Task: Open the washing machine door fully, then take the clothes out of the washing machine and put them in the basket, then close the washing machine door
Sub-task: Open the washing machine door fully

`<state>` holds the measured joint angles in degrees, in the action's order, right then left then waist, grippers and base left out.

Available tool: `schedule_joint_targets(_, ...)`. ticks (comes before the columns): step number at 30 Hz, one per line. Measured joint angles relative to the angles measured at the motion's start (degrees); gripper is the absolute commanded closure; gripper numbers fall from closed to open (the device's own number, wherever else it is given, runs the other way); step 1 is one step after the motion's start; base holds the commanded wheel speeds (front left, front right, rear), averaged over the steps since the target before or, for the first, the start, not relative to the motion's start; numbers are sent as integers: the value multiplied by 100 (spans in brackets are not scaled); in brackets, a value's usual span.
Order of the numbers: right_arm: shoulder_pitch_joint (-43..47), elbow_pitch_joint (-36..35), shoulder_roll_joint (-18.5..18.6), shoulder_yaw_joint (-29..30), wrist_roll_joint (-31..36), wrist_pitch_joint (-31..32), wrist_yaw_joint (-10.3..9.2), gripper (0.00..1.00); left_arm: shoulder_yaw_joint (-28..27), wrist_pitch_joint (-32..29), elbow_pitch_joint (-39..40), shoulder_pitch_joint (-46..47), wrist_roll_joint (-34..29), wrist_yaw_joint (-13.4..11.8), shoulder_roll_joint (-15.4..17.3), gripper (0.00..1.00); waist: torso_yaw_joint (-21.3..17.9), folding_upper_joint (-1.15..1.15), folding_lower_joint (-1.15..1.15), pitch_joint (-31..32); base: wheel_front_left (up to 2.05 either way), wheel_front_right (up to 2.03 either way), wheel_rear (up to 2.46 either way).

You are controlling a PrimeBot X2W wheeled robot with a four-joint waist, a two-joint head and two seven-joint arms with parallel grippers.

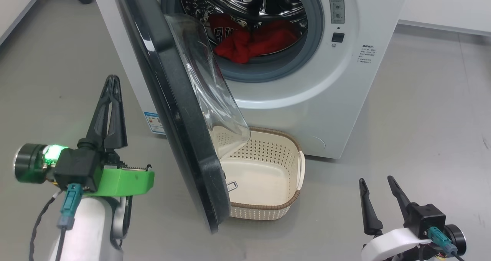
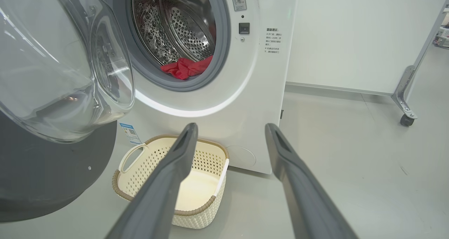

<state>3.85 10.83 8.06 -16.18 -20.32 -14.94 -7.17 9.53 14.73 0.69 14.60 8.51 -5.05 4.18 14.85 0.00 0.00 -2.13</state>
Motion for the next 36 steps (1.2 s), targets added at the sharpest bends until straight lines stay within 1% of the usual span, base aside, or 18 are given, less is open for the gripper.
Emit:
schedule_joint_targets(5,27,0,-2,19,26,0,1,0,299,4,638,155,-24,36,-44,100,3,0,0,9,0,0,0)
schedule_joint_targets(8,27,-2,-7,19,49,0,3,0,599,4,879,164,-30,179,-88,100,-6,0,0,2,0,0,0)
schedule_joint_targets(12,27,-7,-16,22,78,0,22,0,1104,-18,1109,154,21,434,-112,100,-37,0,0,-29,0,0,0)
schedule_joint_targets(15,28,-9,-23,56,81,0,52,0,1449,-164,1243,129,141,571,-126,100,-59,0,0,-55,0,0,0)
schedule_joint_targets(21,44,-42,-25,152,82,0,53,0,1931,-528,1408,-192,489,788,-133,100,-52,0,0,-104,0,0,0)
schedule_joint_targets(25,46,-43,-29,159,122,0,55,0,2111,-769,1406,-461,753,794,-129,100,-30,0,0,-138,0,0,0)
schedule_joint_targets(27,47,-48,-25,190,122,0,55,0,2270,-898,1408,-573,849,836,-132,100,-7,0,0,-153,0,0,0)
schedule_joint_targets(31,47,-49,-29,189,132,0,93,0,2495,-1134,1377,-832,1037,837,-130,100,20,0,0,-188,0,0,0)
schedule_joint_targets(36,47,-49,-29,191,149,0,102,0,2601,-1336,1271,-1022,1091,835,-127,100,41,0,0,-219,0,0,0)
